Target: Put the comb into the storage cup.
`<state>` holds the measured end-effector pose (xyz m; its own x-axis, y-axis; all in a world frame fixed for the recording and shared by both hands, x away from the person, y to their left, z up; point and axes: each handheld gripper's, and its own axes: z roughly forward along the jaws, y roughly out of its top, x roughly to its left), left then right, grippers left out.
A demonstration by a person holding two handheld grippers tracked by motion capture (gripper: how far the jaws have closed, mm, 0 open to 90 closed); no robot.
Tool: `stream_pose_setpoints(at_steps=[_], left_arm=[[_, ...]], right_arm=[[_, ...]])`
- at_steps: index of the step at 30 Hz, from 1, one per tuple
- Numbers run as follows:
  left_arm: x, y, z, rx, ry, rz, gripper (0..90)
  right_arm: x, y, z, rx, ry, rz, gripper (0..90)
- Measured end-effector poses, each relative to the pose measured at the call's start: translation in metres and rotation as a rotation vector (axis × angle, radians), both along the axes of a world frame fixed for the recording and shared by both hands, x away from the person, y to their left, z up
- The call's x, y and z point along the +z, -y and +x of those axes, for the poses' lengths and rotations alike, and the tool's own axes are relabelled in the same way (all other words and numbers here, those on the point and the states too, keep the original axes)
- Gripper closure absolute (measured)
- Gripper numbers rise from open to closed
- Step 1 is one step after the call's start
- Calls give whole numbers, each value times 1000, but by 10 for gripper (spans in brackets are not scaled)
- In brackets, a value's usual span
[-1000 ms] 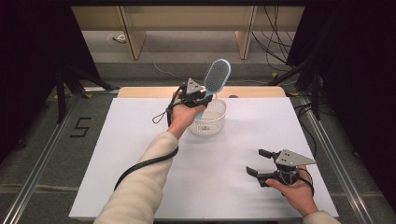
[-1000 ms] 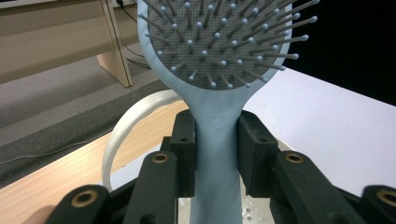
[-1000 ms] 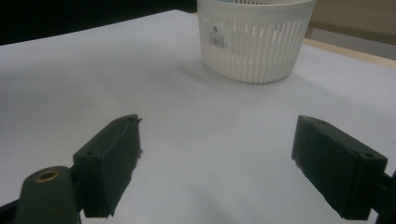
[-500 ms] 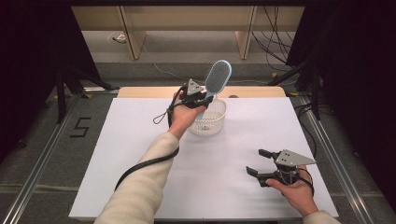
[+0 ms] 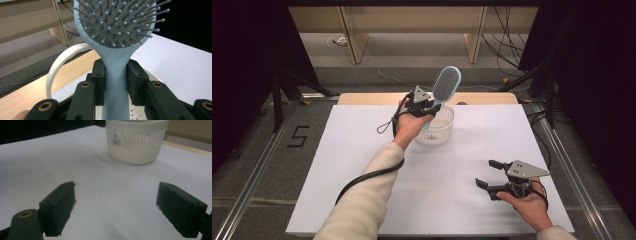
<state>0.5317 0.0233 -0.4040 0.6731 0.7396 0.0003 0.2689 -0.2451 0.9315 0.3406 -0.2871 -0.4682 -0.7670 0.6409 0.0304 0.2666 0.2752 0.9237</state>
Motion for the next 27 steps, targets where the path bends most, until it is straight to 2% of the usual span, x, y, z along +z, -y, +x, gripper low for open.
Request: stream_pose_setpoints(at_steps=[27], left_arm=[[-5,3,0,-11,1,7,697]], right_arm=[[0,0,0,1,-2,-2,165]])
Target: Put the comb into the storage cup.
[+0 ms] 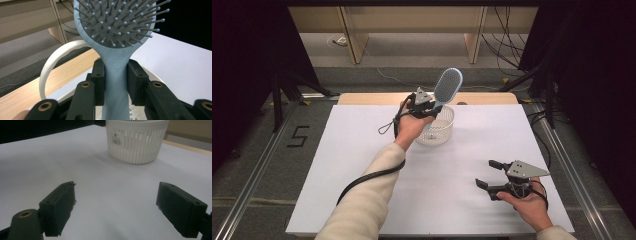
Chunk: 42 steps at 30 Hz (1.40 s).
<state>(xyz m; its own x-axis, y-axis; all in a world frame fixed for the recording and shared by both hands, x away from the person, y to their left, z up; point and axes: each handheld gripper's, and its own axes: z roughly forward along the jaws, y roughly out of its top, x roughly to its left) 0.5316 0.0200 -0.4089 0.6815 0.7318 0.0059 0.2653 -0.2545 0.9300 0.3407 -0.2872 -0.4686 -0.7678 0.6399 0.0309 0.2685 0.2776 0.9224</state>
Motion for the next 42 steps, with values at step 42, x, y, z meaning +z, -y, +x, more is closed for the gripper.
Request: stream_pose_setpoints(at_steps=[42], left_arm=[[-12,3,0,-6,-19,24,696]], right_arm=[[0,0,0,0,-4,0,165]])
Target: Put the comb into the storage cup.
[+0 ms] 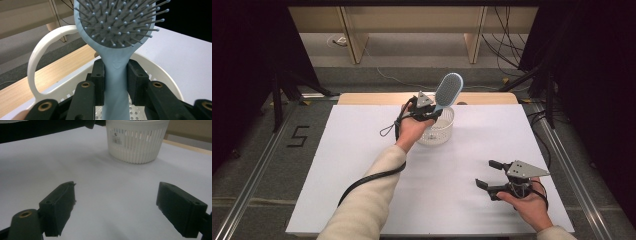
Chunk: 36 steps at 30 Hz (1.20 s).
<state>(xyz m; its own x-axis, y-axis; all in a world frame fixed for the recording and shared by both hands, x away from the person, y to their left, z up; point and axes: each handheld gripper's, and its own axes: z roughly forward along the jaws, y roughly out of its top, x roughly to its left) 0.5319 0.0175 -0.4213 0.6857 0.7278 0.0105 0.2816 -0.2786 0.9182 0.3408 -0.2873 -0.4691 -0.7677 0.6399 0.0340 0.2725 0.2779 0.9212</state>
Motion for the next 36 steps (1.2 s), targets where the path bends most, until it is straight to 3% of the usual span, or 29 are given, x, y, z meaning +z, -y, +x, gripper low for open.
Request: stream_pose_setpoints(at_steps=[36], left_arm=[[-6,1,-3,-10,2,20,694]], right_arm=[[0,0,0,0,-1,-1,165]])
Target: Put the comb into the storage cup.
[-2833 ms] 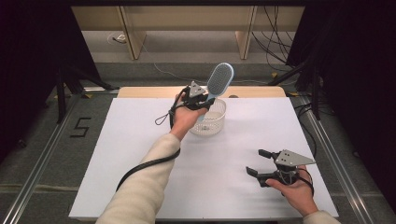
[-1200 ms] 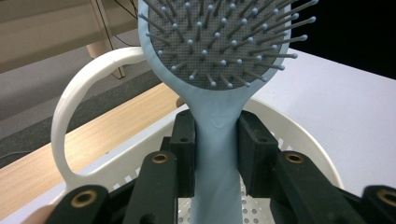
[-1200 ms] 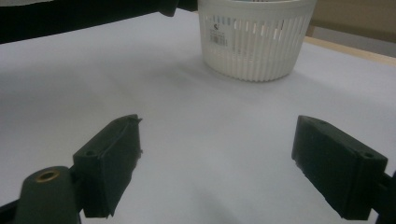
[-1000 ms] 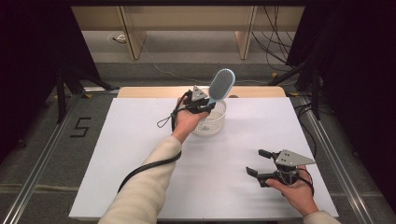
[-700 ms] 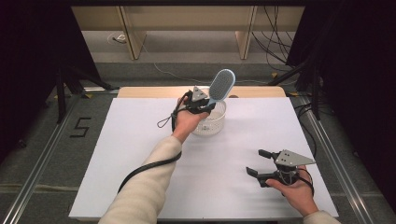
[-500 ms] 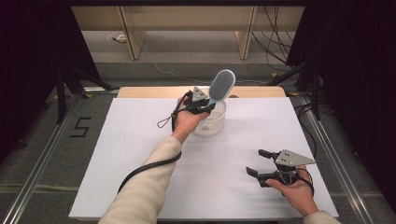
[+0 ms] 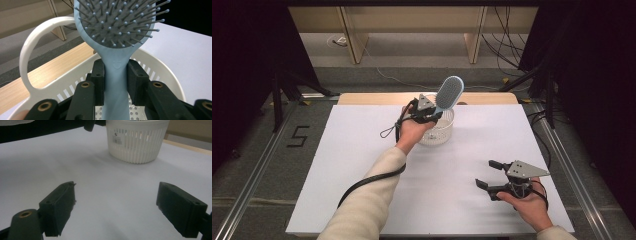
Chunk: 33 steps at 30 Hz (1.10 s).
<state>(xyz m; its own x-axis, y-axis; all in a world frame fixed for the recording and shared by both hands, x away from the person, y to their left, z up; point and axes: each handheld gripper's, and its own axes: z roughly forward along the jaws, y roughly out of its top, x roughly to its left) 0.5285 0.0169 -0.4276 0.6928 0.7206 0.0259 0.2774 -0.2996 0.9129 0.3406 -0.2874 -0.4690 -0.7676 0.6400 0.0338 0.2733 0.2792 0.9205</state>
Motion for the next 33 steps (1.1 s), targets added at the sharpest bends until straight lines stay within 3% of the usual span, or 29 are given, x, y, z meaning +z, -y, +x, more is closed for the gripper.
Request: stream_pose_setpoints(at_steps=[5,8,13,17,26,29,33], left_arm=[[1,-1,-3,9,-11,3,664],[2,-4,-6,9,2,-8,635],[11,-10,-14,1,17,17,521],[16,-16,-20,14,14,1,448],[19,-31,-29,24,-37,-35,268],[20,-34,-33,18,-72,-62,195],[23,-37,-38,12,-70,-47,135]], right_arm=[[0,0,0,0,0,-1,165],[0,0,0,0,0,-1,165],[0,0,0,0,0,-1,165],[0,-1,0,0,0,-1,165],[-1,-1,0,-2,-1,-5,165],[-1,-1,0,-2,-1,-6,165],[-1,-1,0,-2,-1,-6,165]])
